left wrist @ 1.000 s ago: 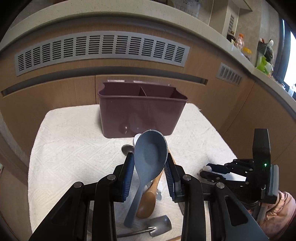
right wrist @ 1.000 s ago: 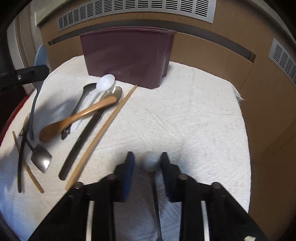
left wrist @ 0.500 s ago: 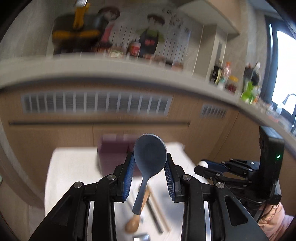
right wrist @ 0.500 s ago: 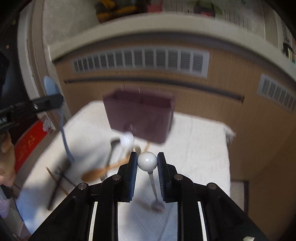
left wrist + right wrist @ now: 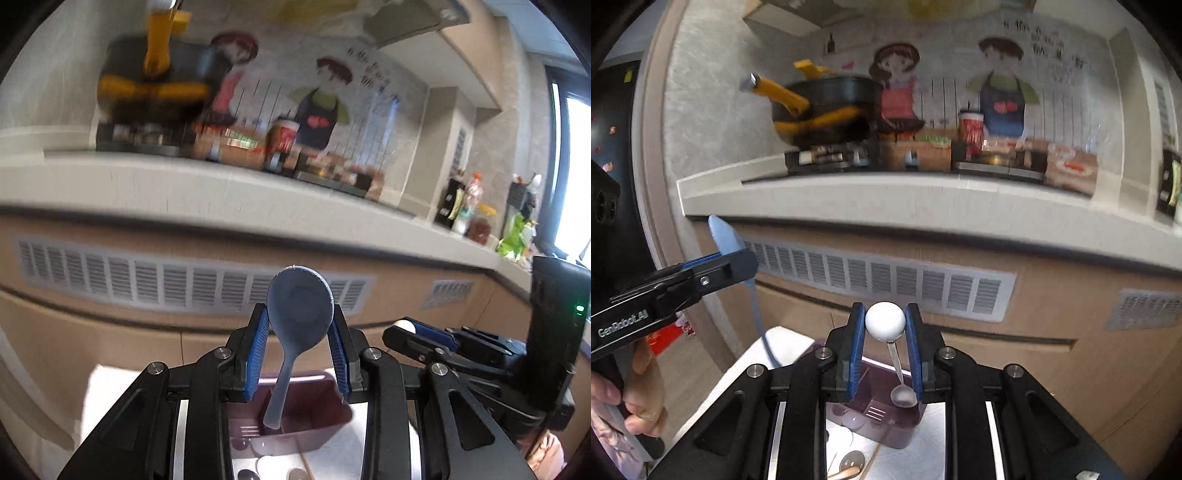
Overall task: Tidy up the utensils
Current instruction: 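Lower the blue spoon into the holder with the left tool while the right drops its spoon in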
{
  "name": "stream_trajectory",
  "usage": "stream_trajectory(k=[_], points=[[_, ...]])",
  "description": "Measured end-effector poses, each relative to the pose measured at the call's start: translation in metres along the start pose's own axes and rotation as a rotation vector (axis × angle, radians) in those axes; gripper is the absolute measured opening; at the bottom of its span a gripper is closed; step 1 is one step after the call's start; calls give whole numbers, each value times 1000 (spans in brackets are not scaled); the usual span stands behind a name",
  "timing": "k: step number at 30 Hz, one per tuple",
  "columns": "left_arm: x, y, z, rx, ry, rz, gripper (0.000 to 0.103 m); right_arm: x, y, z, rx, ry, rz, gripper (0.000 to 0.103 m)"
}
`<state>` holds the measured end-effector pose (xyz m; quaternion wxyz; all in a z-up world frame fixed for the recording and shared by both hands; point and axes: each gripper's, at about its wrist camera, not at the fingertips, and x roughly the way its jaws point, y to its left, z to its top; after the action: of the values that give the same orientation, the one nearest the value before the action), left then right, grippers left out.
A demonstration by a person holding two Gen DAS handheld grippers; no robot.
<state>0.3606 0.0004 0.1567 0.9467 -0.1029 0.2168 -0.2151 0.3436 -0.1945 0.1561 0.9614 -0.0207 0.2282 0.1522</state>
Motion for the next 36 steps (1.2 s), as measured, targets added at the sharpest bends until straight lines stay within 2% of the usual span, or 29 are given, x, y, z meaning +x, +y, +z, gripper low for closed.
stream_trajectory(k=[4,8,14,16,17,22,25,28,31,36], points=[[44,18,-28,-34,80,16,33,40,-9,-20,25,64,5,19],[69,22,-55,8,138,54,34,72,-9,-46,23,130,2,19],[80,28,-71,0,189,66,35,95,-6,-69,24,177,-12,19],[76,30,-72,2,197,63,38,99,-6,-73,26,190,-19,20],[74,29,-72,7,198,65,43,101,-6,-74,28,193,-20,21],[45,22,-64,29,171,91,48,81,0,-76,12,156,-55,30],[19,26,-64,40,161,146,54,60,3,-75,-4,119,-70,45],[-13,37,-81,42,177,253,62,36,9,-78,-17,83,-94,64],[-38,55,-109,30,226,331,63,19,21,-92,-50,96,-78,66],[-80,95,-171,-69,339,423,63,15,50,-127,-89,198,4,67]])
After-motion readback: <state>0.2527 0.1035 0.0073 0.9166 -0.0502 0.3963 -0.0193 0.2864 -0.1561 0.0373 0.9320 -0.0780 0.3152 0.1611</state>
